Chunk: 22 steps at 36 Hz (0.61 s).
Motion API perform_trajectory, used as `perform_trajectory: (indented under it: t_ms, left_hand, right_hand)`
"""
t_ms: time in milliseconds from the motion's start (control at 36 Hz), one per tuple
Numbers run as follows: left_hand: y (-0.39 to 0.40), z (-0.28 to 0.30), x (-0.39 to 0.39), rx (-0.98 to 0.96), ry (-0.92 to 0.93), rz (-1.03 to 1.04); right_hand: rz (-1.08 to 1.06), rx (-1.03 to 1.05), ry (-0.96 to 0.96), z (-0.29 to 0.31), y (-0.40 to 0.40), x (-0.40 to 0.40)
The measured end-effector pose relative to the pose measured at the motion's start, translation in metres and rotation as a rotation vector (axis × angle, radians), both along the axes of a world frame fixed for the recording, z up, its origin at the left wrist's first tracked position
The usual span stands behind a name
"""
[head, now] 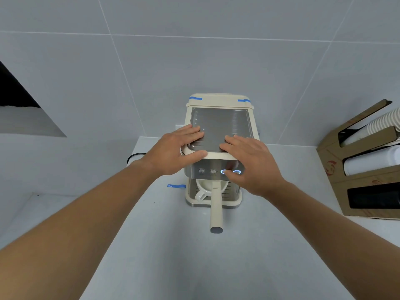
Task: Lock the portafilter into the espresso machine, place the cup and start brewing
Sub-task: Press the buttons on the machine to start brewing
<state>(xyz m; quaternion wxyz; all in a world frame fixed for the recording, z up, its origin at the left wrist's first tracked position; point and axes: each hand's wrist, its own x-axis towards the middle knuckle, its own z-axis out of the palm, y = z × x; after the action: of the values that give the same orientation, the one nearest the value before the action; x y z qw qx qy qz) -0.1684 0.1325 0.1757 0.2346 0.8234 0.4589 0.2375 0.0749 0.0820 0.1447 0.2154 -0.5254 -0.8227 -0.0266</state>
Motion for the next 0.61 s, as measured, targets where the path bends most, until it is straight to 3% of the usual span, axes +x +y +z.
perform_trajectory:
  t_ms: [167, 611]
  left_hand:
    - [-0.001, 0.002, 0.001, 0.003, 0.009, 0.004]
    - [-0.005, 0.009, 0.004, -0.018, 0.044, 0.018]
  right_hand:
    - [0.028, -0.092, 0.042, 0.004, 0.003, 0.004]
    - [0.063, -0.101, 0.043, 0.015, 0.0, 0.002]
